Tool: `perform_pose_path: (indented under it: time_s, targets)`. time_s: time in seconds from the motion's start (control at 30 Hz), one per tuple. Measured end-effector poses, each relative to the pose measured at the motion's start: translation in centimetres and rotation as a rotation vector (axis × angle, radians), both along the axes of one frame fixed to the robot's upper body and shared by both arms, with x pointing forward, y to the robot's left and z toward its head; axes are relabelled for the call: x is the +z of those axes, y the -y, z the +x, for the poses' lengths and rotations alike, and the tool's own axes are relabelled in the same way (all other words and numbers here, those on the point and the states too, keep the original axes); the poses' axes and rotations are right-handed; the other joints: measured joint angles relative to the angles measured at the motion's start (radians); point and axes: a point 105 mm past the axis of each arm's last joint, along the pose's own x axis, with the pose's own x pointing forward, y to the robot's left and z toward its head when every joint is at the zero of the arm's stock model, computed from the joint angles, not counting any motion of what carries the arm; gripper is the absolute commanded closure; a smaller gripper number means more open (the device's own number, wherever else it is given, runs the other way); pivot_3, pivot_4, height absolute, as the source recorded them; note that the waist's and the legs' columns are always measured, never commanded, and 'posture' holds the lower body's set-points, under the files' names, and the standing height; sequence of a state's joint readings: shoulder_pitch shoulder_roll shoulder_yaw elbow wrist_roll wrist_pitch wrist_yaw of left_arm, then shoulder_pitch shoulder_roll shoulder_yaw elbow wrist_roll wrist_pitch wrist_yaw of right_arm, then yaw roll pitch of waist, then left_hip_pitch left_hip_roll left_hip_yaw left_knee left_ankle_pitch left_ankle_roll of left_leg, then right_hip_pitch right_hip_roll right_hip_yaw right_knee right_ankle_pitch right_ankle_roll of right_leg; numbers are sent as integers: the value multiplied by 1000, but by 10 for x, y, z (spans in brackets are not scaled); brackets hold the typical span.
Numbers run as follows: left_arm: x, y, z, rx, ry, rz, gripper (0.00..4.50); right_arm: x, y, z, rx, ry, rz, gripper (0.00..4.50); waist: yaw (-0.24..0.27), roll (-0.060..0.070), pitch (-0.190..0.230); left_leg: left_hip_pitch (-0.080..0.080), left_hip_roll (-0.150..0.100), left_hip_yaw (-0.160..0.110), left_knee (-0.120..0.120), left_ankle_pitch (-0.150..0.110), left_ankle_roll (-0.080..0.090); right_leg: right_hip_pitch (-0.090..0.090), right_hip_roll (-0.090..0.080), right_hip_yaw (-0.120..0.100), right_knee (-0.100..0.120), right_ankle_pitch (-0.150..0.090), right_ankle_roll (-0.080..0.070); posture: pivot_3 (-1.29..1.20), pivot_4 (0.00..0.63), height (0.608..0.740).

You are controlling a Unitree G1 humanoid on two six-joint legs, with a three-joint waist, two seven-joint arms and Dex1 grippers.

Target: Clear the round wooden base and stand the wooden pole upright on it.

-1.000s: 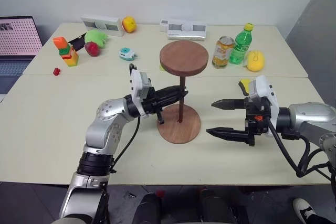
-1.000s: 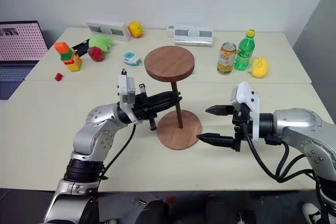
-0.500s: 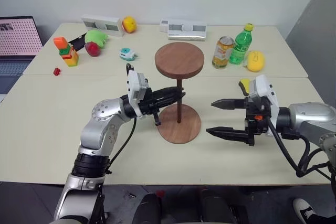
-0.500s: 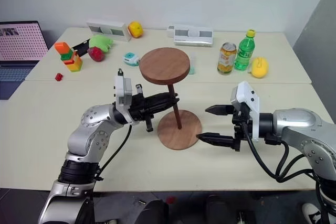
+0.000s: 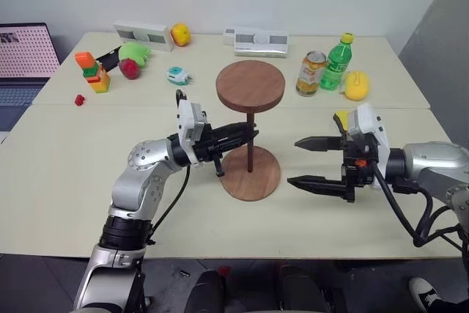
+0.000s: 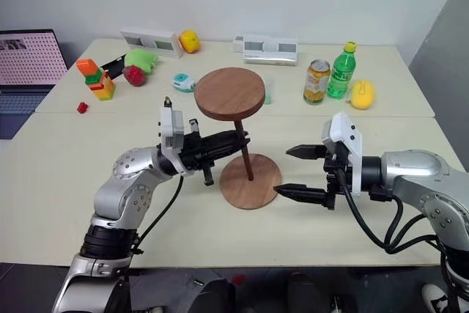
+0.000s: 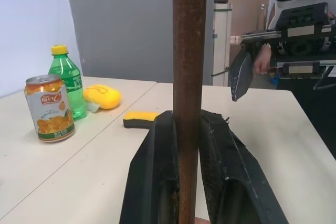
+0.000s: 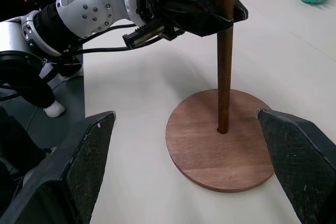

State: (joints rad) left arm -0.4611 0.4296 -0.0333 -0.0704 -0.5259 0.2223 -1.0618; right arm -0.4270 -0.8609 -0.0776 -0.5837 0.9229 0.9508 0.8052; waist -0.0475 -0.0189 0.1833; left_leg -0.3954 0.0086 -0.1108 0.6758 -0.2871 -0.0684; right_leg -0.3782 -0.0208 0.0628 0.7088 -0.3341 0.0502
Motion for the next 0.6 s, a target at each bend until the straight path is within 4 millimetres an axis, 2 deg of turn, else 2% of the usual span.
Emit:
perform_pose_path:
  time_s: [0.07, 0.3, 0.5, 0.6]
  targets:
    - [-5, -4, -1, 8, -22, 14, 4257, 0, 0, 0, 0, -1, 0, 0, 0, 1, 0, 2, 0, 0, 0, 0, 0, 1, 0, 0, 0, 0, 0, 0, 150, 740]
    - [-6, -4, -2, 15, -31, 17, 4257, 0, 0, 0, 0, 0, 0, 0, 1, 1, -1, 4, 0, -1, -4, 0, 0, 6, 0, -1, -6, 0, 0, 0, 150, 740]
    - [-11, -1, 5, 39, -15, 20, 4257, 3, -2, 1, 5, 12, 3, 0, 2, 1, -2, 6, 0, -1, -6, 0, 0, 8, 0, -1, -9, 0, 0, 0, 150, 740]
    - [-13, 1, 6, 34, -6, 28, 4257, 3, -2, 1, 5, 12, 3, 0, 2, 1, -3, 13, 0, 1, -11, 0, 0, 13, 0, 0, -11, 0, 0, 0, 150, 740]
